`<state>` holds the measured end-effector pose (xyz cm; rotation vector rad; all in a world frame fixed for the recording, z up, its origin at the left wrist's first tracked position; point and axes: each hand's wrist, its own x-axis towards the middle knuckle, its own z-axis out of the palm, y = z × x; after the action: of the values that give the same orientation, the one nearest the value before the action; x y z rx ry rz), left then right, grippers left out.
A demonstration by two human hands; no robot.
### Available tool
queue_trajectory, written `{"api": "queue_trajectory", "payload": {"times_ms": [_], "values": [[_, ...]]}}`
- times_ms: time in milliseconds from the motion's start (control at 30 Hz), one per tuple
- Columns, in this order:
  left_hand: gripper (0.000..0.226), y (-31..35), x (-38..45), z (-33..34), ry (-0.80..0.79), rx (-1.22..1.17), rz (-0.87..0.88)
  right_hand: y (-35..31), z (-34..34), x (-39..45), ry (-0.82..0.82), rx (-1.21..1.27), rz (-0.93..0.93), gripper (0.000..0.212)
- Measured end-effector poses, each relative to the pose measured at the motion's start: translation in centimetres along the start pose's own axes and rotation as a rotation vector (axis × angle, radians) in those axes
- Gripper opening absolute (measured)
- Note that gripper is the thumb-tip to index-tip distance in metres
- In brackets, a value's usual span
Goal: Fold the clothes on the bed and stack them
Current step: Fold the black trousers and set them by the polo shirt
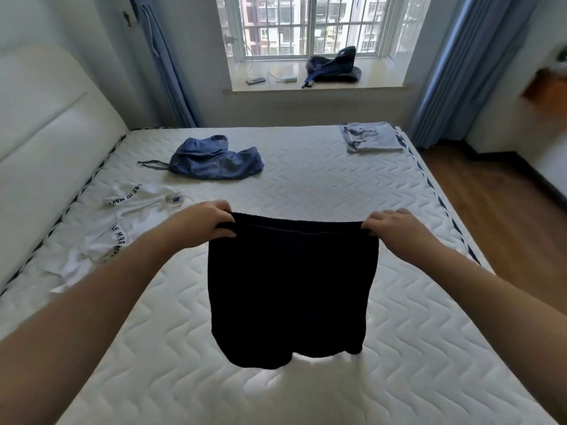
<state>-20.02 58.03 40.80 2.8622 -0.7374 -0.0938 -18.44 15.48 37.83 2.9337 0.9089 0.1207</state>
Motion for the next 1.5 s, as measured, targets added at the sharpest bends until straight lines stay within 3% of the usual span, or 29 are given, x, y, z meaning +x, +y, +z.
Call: {"api": "queue_trajectory", "payload": {"times_ms": [300,567,733,900,967,1133,1267,1433,1500], "values": [[0.03,-1.2,8.6,-9.9,0.25,0.241,0.017,4.1,-7.9,7.8,0.209,-0.227,0.21,0.028],[0.025,-1.2,11.0,-10.3,0.397,0.363,0.06,5.2,-7.7,8.8,0.304,-0.29,0.245,0.028],[0.009,-0.8,9.1,-4.4,0.334,0.404,0.118,3.8,-2.0,6.5,0.238,-0.253,0.221,0.026],[0.063,-0.5,5.6,6.8,0.26,0.205,0.057,0.2,6.4,2.6,0.091,-0.146,0.173,0.026],[0.065,0.1,3.8,12.3,0.217,0.128,-0.018,-1.7,10.3,0.3,0.044,-0.07,0.194,0.038],[0.045,3.7,-2.2,24.3,0.008,-0.083,-0.206,-6.2,20.2,-6.6,-0.338,0.131,0.292,0.079],[0.04,6.5,-6.4,29.7,-0.096,-0.275,-0.329,-9.0,23.2,-10.9,-0.452,0.322,0.352,0.03],[0.035,9.5,-10.2,31.9,-0.035,-0.482,-0.545,-10.6,23.8,-14.5,-0.437,0.333,0.297,0.007],[0.031,10.3,-11.3,32.2,-0.008,-0.51,-0.564,-11.2,23.4,-15.3,-0.407,0.347,0.388,0.004]]}}
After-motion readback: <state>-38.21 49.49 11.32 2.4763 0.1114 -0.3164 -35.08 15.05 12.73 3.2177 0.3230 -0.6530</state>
